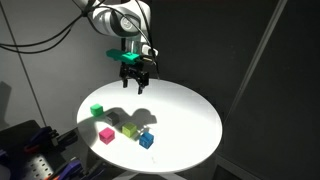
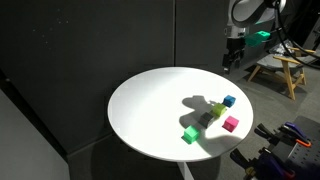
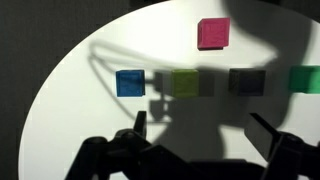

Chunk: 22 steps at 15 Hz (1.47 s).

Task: Pick up the lime green block and put it on the gray block

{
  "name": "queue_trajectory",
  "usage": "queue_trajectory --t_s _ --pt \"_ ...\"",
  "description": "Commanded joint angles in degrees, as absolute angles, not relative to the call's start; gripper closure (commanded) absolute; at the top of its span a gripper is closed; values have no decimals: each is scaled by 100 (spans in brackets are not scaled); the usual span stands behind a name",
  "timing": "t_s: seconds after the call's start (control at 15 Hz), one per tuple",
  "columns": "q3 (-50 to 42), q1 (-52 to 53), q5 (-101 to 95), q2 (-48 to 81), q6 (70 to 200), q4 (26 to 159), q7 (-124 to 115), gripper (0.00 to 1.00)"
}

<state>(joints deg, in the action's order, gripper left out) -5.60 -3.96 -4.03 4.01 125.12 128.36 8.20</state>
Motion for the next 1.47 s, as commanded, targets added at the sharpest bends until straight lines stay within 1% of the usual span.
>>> queue_trajectory --t_s 0.0,0.33,1.13,1.4 --pt "-466 -388 -310 707 12775 12702 552 0" --pt "-356 -358 -319 970 13170 12719 455 0" --pt "-341 -372 -400 966 13151 12826 561 0" --pt "-353 -367 -384 1086 13509 12921 407 0"
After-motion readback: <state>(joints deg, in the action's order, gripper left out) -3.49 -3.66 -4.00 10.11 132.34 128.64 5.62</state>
